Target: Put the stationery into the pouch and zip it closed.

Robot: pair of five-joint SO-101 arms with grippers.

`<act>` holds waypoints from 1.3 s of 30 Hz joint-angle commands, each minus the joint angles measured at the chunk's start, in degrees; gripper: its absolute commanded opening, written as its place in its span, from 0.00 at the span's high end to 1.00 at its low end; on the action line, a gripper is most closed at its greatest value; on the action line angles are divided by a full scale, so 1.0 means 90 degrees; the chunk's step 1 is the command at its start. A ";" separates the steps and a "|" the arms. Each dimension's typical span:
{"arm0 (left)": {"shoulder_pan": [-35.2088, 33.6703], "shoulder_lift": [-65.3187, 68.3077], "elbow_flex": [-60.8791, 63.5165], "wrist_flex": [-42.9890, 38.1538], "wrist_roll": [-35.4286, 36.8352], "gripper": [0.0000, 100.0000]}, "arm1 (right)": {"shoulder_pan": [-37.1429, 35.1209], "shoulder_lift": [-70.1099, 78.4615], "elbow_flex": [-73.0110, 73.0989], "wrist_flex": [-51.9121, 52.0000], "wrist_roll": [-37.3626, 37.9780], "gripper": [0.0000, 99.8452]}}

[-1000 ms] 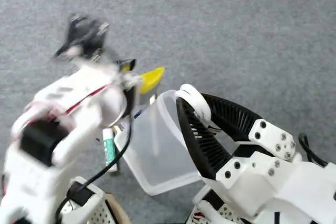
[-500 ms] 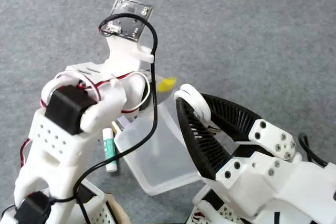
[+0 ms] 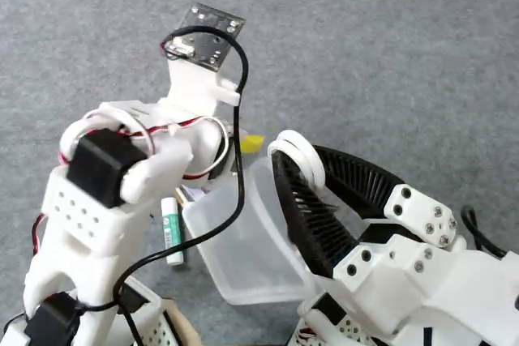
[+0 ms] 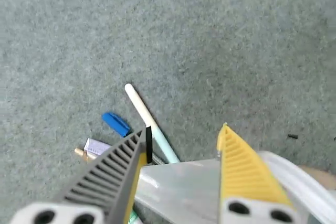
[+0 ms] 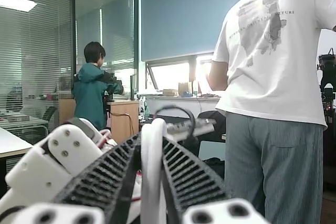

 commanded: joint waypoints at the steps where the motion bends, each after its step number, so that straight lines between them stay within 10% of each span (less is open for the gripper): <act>1: 0.0034 -0.0029 -0.0698 0.0029 -0.0049 0.78 | -0.0078 0.0190 -0.0054 -0.0039 -0.0039 0.99; 39: 0.0103 -0.0029 0.1167 0.0225 -0.0088 0.78 | -0.0078 0.0161 -0.0054 -0.0049 -0.0039 0.99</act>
